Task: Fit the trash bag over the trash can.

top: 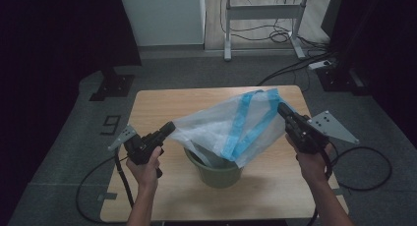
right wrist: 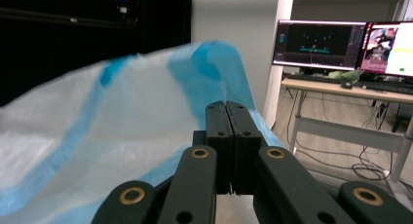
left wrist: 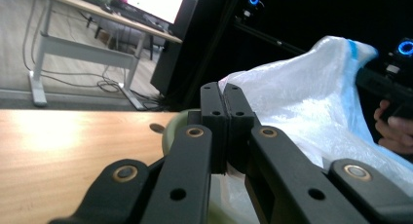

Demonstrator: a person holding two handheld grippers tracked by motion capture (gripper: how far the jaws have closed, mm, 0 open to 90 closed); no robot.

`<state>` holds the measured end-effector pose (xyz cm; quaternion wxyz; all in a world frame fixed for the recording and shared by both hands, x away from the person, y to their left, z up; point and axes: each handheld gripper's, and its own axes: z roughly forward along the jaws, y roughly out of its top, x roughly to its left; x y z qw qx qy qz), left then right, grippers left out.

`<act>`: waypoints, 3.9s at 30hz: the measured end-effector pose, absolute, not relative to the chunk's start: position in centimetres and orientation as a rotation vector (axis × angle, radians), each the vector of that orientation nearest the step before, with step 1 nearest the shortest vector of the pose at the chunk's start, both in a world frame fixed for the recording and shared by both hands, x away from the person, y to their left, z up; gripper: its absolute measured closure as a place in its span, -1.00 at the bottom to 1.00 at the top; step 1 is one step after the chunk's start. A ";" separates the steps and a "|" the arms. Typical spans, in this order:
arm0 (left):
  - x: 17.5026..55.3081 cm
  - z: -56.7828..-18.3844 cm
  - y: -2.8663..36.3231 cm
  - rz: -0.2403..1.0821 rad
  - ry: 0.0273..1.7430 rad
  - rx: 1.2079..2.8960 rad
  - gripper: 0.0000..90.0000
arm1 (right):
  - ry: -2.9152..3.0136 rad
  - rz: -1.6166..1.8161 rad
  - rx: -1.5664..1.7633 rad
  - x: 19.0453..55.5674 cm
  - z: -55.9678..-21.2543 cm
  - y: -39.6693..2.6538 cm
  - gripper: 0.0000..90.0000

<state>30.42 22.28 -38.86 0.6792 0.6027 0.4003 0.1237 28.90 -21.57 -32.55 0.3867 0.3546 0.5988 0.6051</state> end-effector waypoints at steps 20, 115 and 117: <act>29.5 -39.9 22.5 0.268 0.896 1.404 0.91 | 1.650 1.542 1.055 28.4 -38.7 -21.5 0.26; 26.5 -40.9 24.1 0.349 0.765 1.376 0.98 | 1.634 1.557 1.026 24.6 -39.1 -22.6 0.97; 26.0 -41.3 24.2 0.334 0.753 1.377 0.98 | 1.649 1.563 1.019 23.9 -39.7 -22.6 0.97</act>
